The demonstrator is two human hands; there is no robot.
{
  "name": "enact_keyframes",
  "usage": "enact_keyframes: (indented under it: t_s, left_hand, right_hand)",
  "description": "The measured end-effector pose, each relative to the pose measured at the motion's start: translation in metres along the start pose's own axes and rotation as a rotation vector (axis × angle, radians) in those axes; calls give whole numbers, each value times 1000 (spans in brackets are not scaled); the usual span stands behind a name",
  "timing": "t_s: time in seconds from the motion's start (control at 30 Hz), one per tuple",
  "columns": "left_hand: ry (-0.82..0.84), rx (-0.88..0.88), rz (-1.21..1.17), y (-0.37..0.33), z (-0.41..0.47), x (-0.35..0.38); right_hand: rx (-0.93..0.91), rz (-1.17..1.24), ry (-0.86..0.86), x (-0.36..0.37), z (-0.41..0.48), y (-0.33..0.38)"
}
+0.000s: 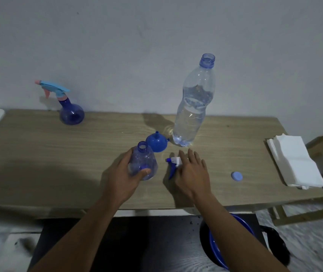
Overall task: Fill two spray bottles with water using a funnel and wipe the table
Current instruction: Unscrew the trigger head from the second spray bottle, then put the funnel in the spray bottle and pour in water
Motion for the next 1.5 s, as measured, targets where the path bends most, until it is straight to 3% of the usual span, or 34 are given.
enact_keyframes:
  t_s: [0.13,0.23,0.43,0.73,1.07,1.33,1.5]
  left_hand:
    - [-24,-11,50,8,0,-2]
    - [-43,-5,66,16,-1,-4]
    - [-62,25,69,24,-1,-14]
    - [-84,-46,-32,25,0,-16]
    - [-13,-119,-25,8,-5,-13]
    - [61,-110,-30,-14,-8,-4]
    - [54,-115,6,-17,-9,-7]
  right_hand:
    - [-185,178,-183,-10,18,37]
    - [-143,281,-93,-4,51,63]
    - [-61,248,50,21,100,70]
    - [-95,223,55,3,108,75]
    - [-64,933,-112,-78,54,96]
    - [-105,1262,178,-101,28,98]
    - [-123,1256,159,-99,19,101]
Point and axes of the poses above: each hand's wrist, its own z-axis towards the middle knuckle, its own x-axis out of the palm, y = z × x, the point moved 1 cm from there along z, towards the middle knuckle, and after that the axes turned 6 degrees about z, right-handed, at the moved point
